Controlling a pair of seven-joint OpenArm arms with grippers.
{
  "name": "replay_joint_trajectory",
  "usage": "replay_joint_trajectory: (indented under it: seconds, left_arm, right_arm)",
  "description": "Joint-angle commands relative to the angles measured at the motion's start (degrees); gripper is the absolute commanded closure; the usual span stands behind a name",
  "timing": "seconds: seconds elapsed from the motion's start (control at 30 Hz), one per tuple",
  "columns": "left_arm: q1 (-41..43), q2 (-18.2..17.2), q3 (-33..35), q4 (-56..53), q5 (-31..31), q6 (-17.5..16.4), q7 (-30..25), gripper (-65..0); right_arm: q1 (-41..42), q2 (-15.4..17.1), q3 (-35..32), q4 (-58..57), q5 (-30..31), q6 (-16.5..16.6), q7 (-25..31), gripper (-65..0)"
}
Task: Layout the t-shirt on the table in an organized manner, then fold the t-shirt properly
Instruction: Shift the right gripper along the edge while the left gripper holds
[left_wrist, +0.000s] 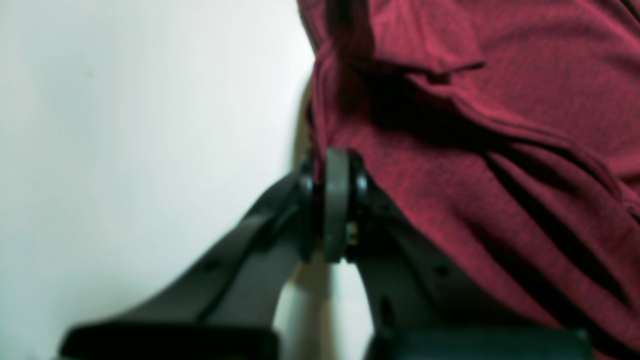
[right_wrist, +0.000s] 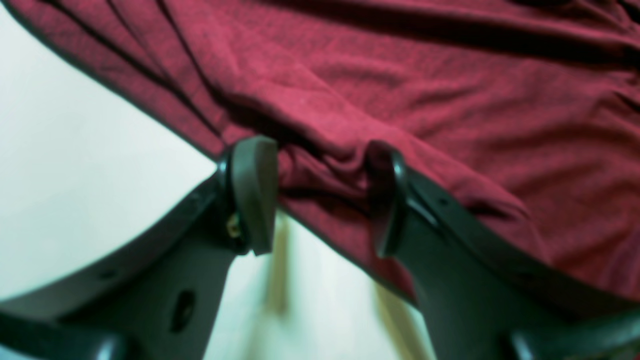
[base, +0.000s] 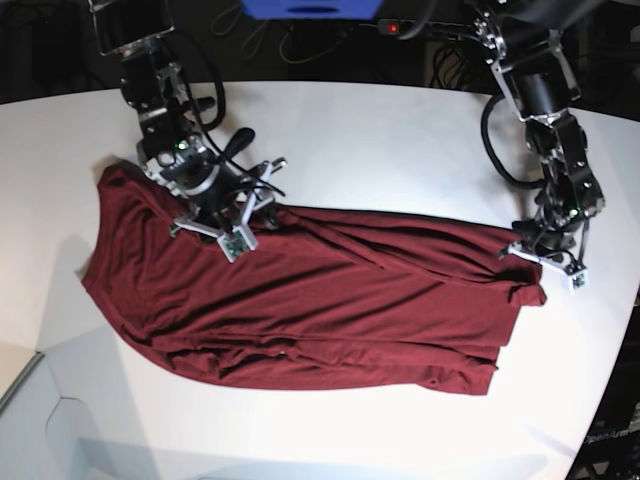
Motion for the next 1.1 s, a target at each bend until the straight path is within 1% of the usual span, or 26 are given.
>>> replay_joint_trajectory:
  seconds: [0.0, 0.13, 0.17, 0.23, 0.33, 0.4, 0.63, 0.97, 1.03, 1.07]
  left_arm:
    - [-1.3, -0.8, 0.0, 1.1, -0.3, 0.1, -1.2, -0.1]
    - [-1.3, -1.0, 0.0, 1.0, -0.3, 0.1, -1.2, -0.1]
    - [-1.3, -1.0, 0.0, 1.0, -0.3, 0.1, -1.2, -0.1]
    - [-1.3, -1.0, 0.0, 1.0, -0.3, 0.1, -1.2, -0.1]
    - [-1.3, -1.0, 0.0, 1.0, -0.3, 0.1, -1.2, -0.1]
    - [-1.3, -1.0, 0.0, 1.0, -0.3, 0.1, -1.2, -0.1]
    - [-1.3, -1.0, -0.3, 1.1, -0.3, 0.1, -1.2, -0.1]
    - [-1.2, -1.1, -0.4, 1.1, -0.3, 0.1, -1.2, -0.1]
    - [-1.2, -1.1, -0.4, 1.1, -0.3, 0.1, -1.2, -0.1]
    - [-1.2, -1.1, -0.4, 1.1, -0.3, 0.1, -1.2, -0.1]
  right_arm:
    - [1.4, 0.0, 0.1, 0.3, 0.3, 0.0, 1.5, -29.2]
    - [2.7, 0.0, 0.1, -2.0, 0.3, 0.0, 1.5, -28.7]
    - [3.1, 0.0, 0.1, -2.6, 0.3, 0.0, 1.5, -27.3]
    - [3.8, 0.0, 0.1, -3.5, 0.3, 0.0, 1.5, -21.2]
    - [4.8, 0.0, 0.2, -4.7, 0.3, 0.0, 1.5, -7.1]
    - [5.2, 0.0, 0.7, -4.3, 0.3, 0.0, 1.5, -0.2]
    - [8.2, 0.3, 0.7, -2.8, 0.3, 0.0, 1.5, 0.0]
    - [15.0, 0.2, 0.7, -11.0, 0.3, 0.0, 1.5, 0.0]
    - [16.0, 0.3, 0.7, -11.6, 0.3, 0.0, 1.5, -3.0]
    - [16.2, 0.3, 0.7, -11.6, 0.3, 0.0, 1.5, -6.0]
